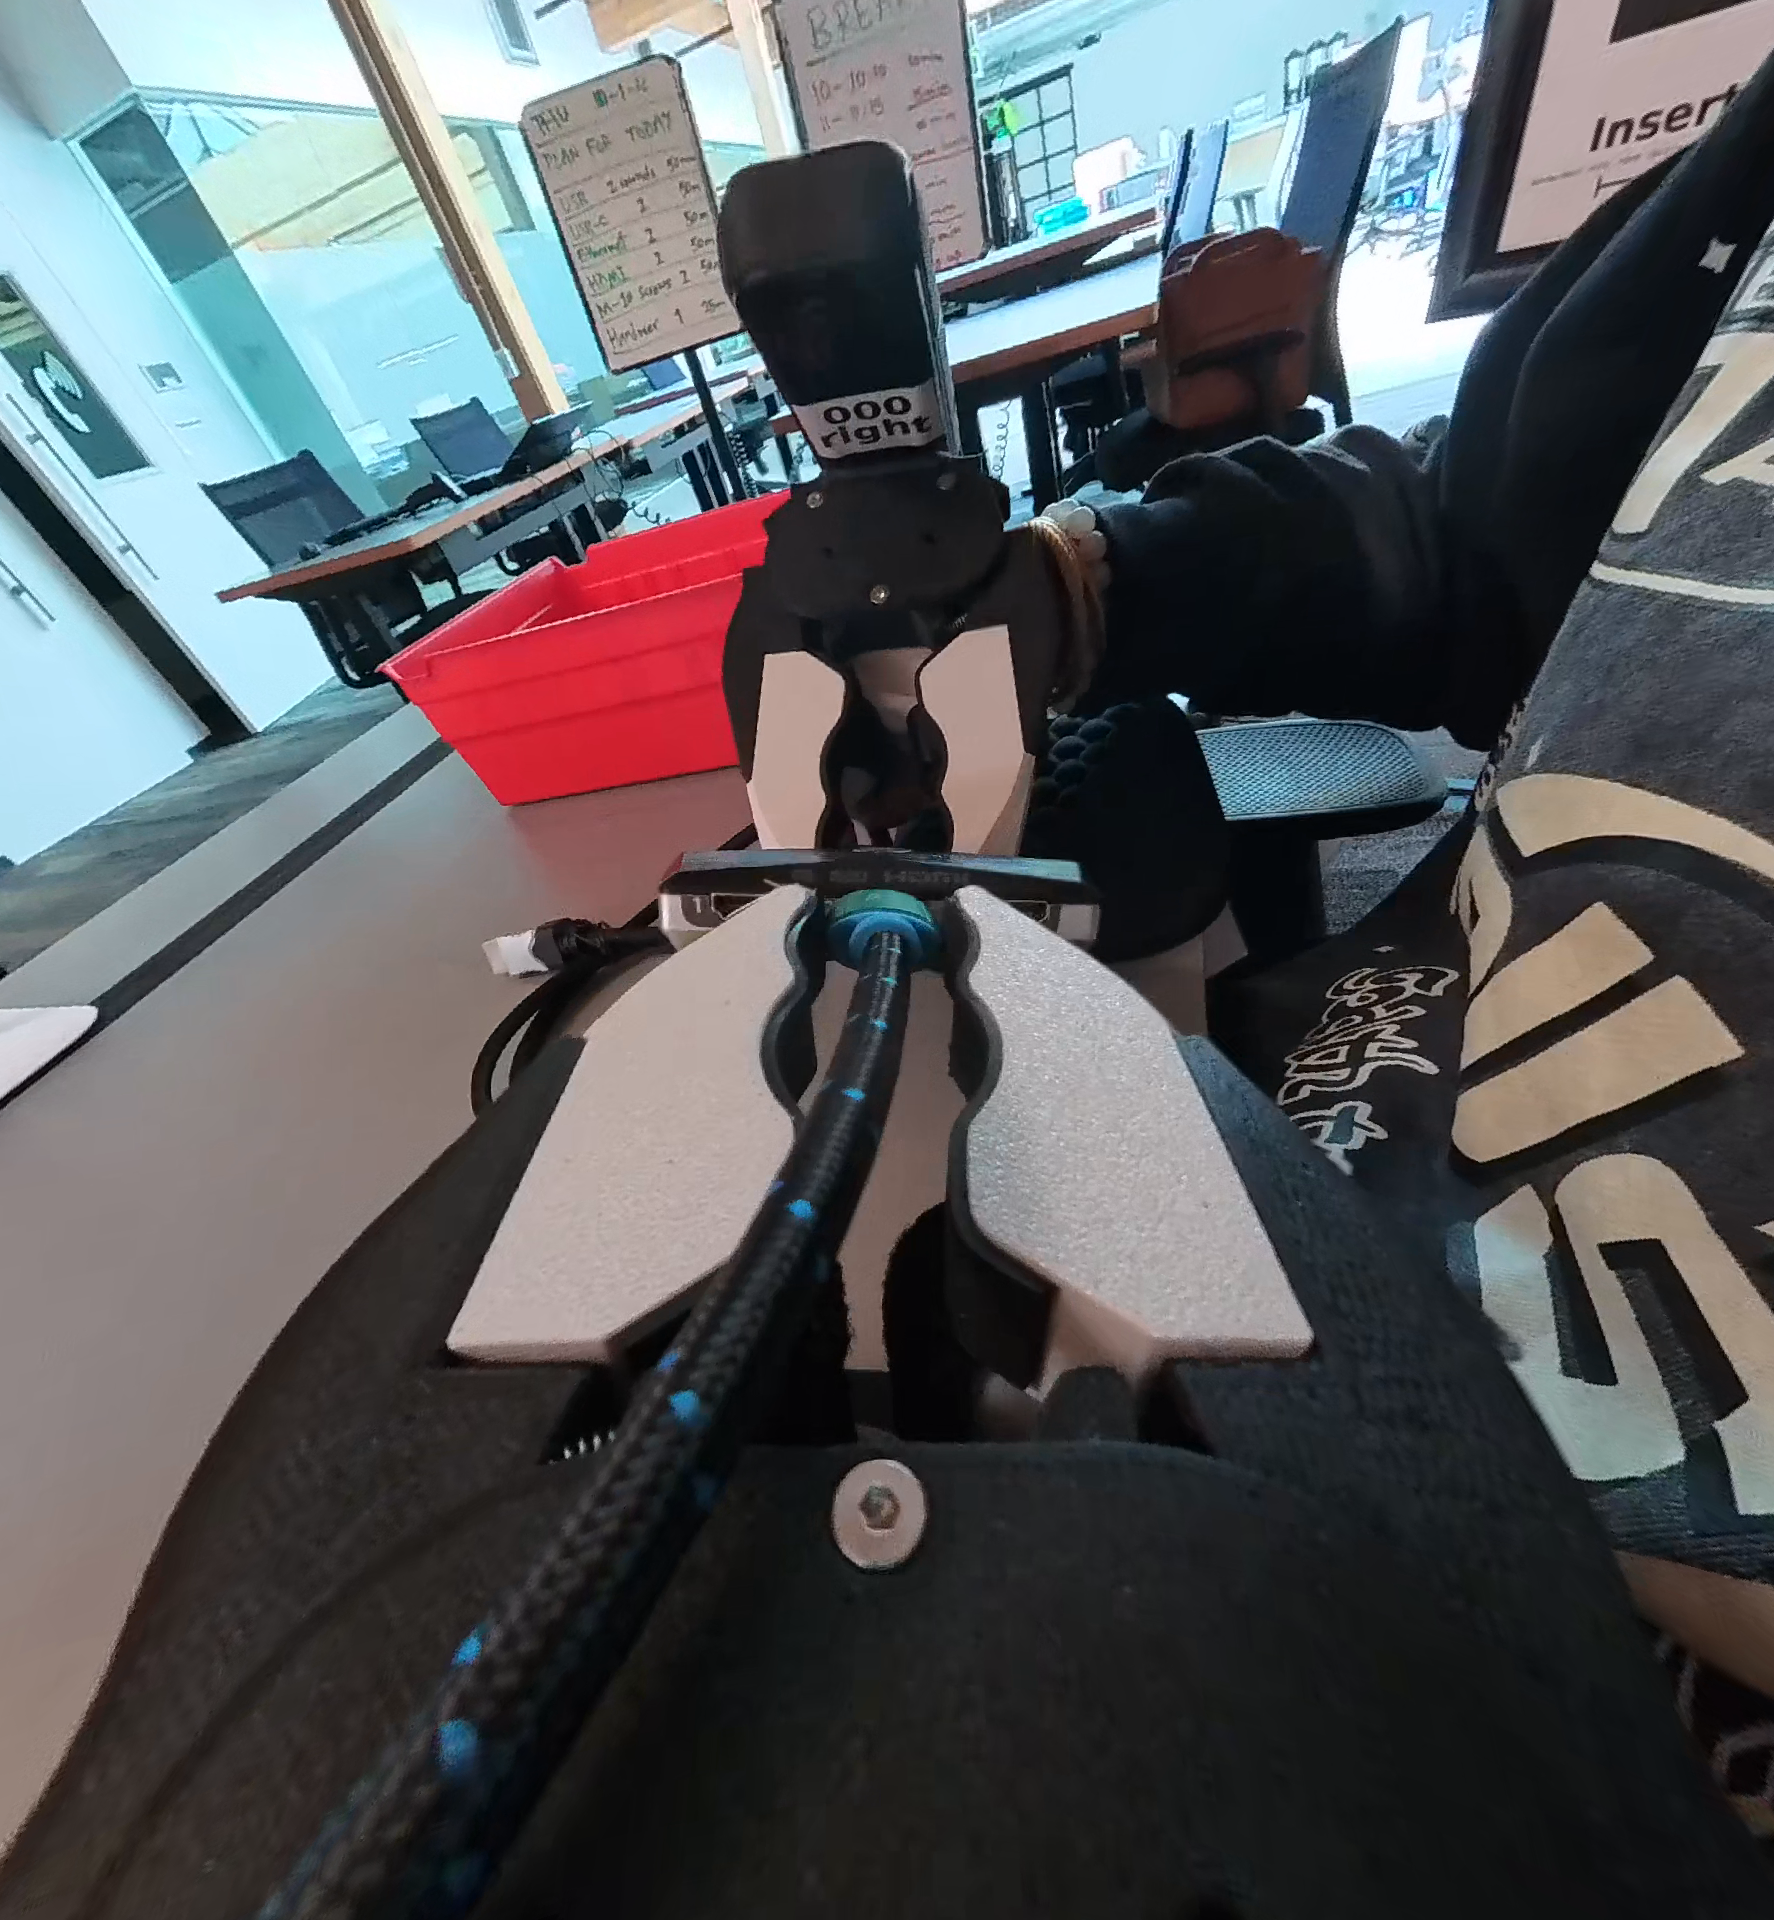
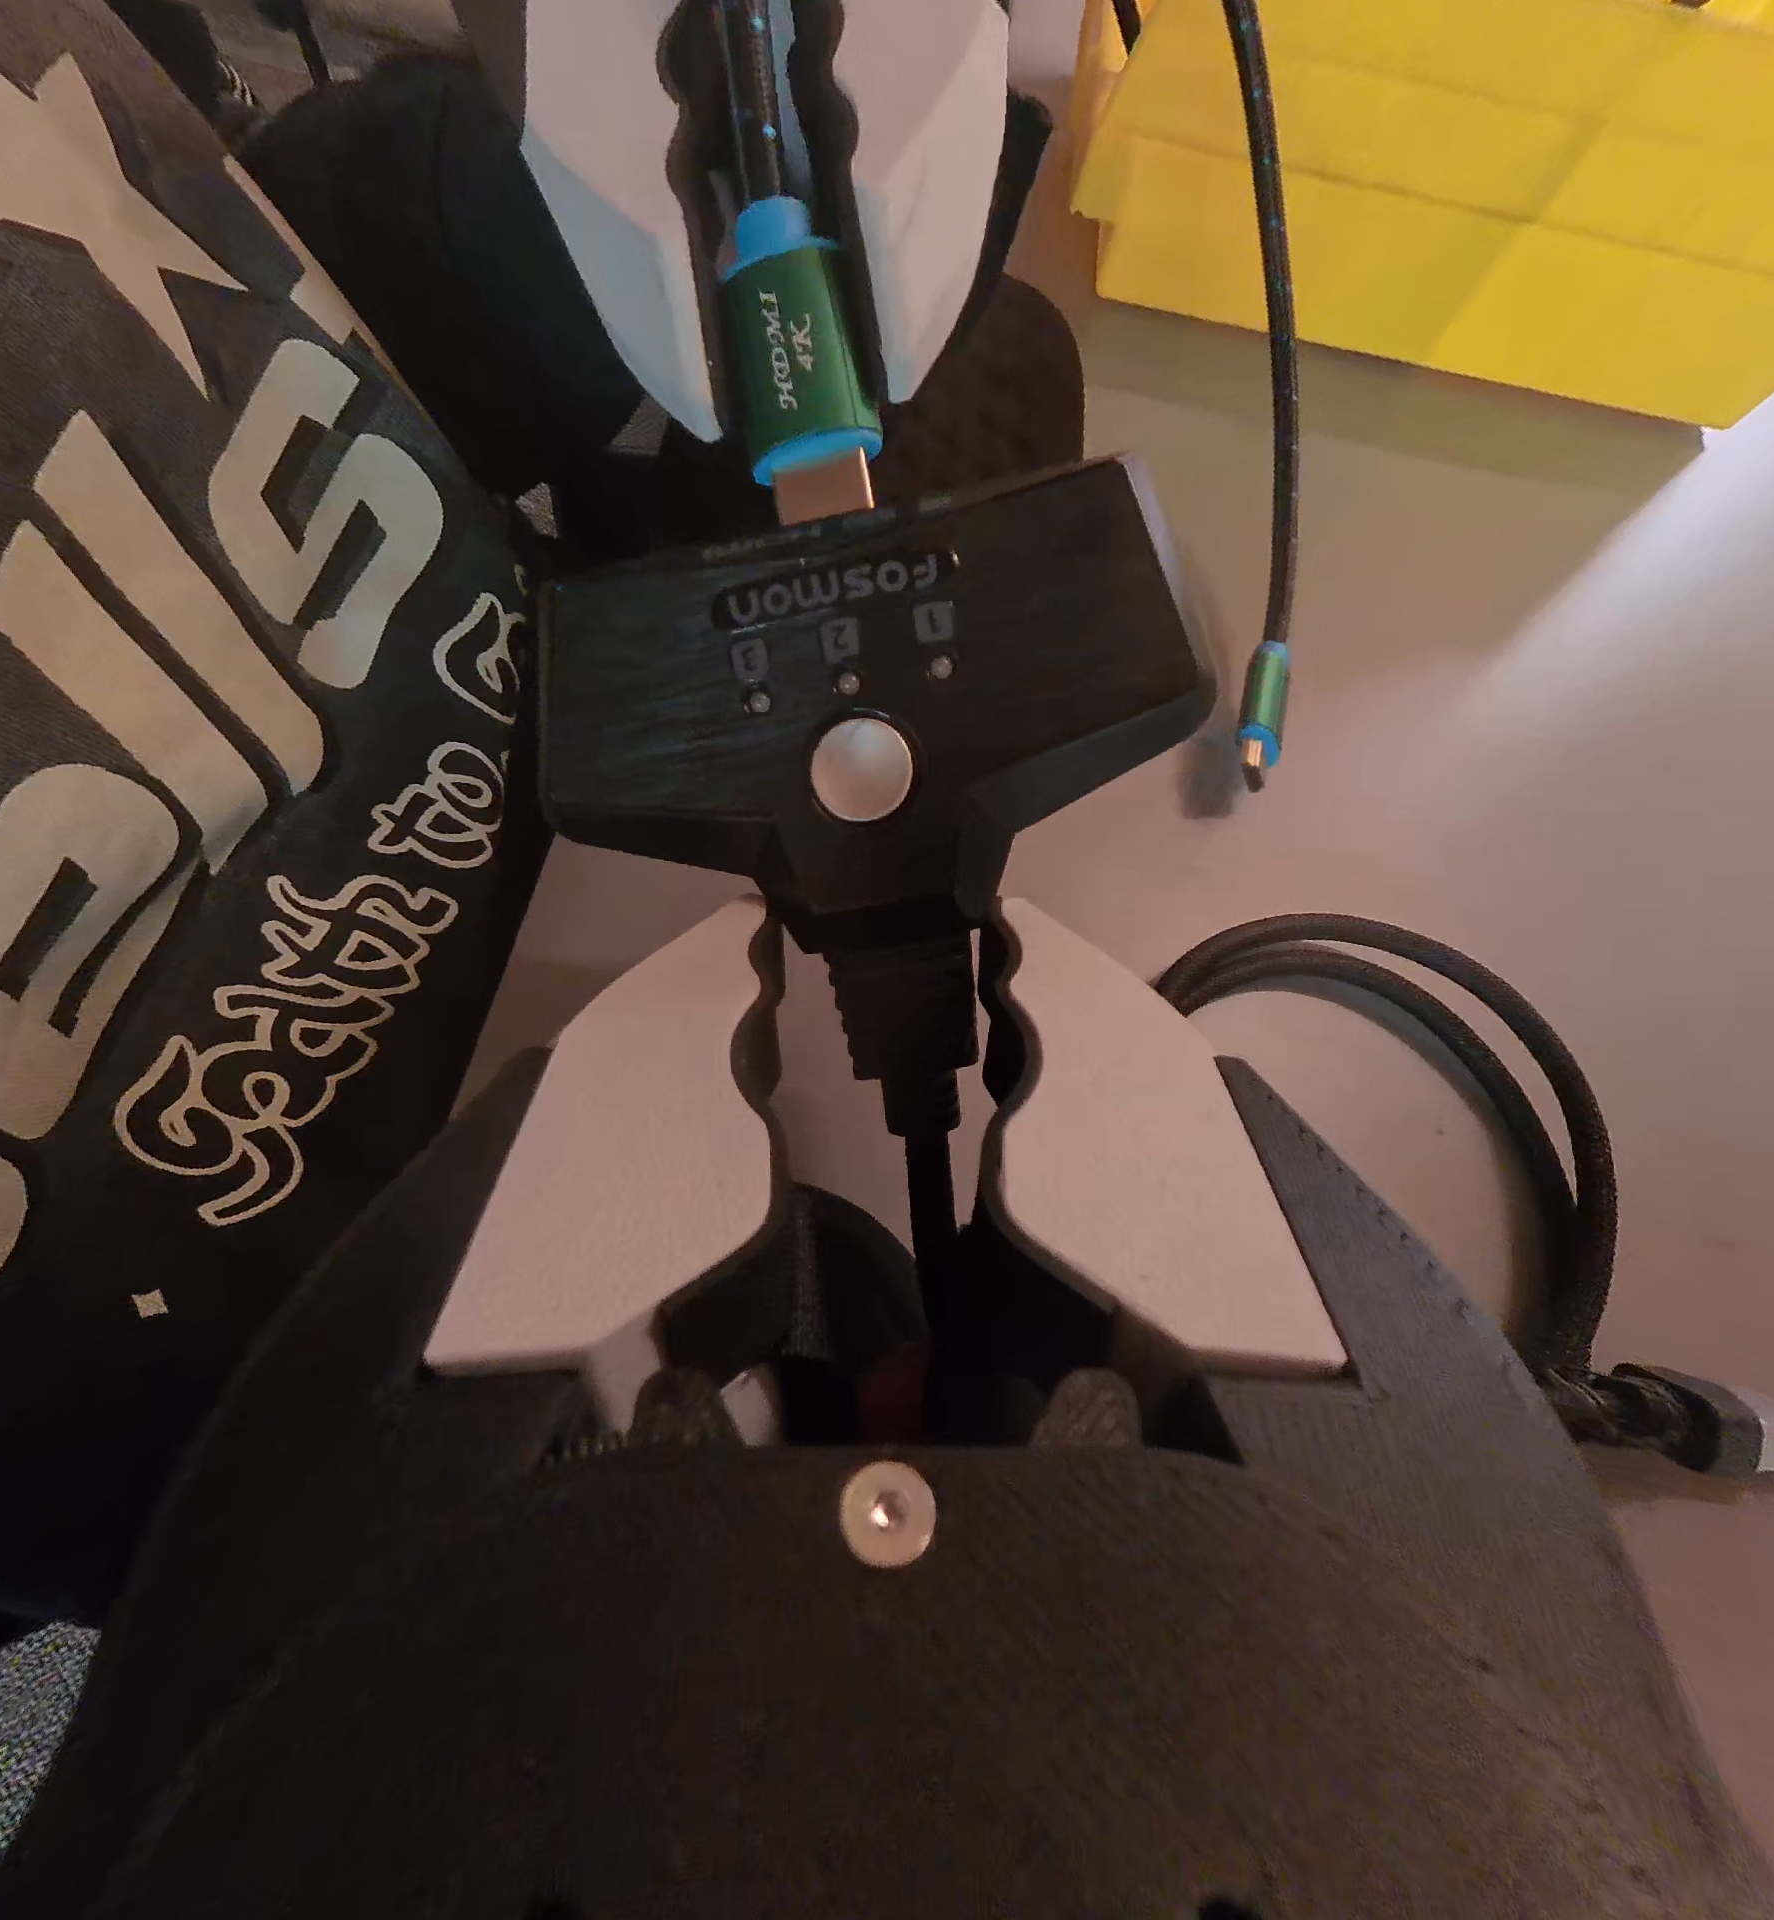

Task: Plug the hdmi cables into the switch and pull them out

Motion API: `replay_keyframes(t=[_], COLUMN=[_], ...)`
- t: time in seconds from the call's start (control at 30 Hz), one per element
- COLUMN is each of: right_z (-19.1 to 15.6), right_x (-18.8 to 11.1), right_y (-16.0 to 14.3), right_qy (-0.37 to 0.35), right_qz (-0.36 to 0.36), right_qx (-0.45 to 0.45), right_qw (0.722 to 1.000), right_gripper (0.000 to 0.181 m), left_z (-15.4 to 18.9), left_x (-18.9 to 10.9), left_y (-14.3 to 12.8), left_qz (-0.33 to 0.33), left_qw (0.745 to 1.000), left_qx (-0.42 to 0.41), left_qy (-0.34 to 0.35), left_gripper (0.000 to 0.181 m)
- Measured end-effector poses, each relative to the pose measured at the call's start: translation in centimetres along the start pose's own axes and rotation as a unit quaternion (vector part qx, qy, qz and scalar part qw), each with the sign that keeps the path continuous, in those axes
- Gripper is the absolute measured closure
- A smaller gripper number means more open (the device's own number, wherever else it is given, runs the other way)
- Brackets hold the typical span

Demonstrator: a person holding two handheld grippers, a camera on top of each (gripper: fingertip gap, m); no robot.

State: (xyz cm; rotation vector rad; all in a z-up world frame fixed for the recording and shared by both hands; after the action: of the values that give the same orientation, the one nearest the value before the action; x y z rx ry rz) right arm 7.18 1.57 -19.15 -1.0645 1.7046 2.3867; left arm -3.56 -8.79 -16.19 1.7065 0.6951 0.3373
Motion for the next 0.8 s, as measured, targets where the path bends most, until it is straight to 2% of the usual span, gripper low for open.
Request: replay_keyframes(t=[0.47, 0.63, 0.67, 0.7, 0.8], right_z=[0.2, 0.4, 0.4, 0.7, 2.1], right_x=[-0.2, -0.4, -0.5, -0.6, -1.4], right_y=[0.7, 0.5, 0.4, 0.2, -1.1], right_qy=[-0.032, -0.026, -0.026, -0.032, -0.069], right_qz=[0.013, -0.012, -0.026, -0.039, -0.075], right_qx=[-0.02, 0.003, 0.003, 0.002, 0.031], right_qw=[0.999, 1.0, 0.999, 0.999, 0.994], right_gripper=[0.144, 0.144, 0.144, 0.144, 0.144], left_z=[-0.4, -0.8, -0.8, -0.6, 1.3], left_x=[0.4, 0.5, 0.5, 0.4, -1.8], left_y=[-0.2, -0.5, -0.6, -0.8, -0.6], left_qz=[0.011, -0.005, -0.022, -0.048, -0.129], left_qw=[0.999, 0.998, 0.997, 0.994, 0.972], left_qx=[-0.031, -0.067, -0.078, -0.089, -0.128], left_qy=[0.006, -0.002, -0.01, -0.029, -0.146], left_gripper=[0.159, 0.159, 0.16, 0.153, 0.143])
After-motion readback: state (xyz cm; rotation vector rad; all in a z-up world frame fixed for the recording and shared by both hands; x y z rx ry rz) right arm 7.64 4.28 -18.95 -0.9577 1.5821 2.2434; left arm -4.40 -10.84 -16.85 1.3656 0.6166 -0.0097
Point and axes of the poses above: each gripper's, where its closed fingertips meet, x out along the fingers, y out of its top, z = x × y across the jaws, the point moved 6 cm from there along -x, back along the fingers, and after that the axes turned 5 degrees about -y, right-handed, at the moved point
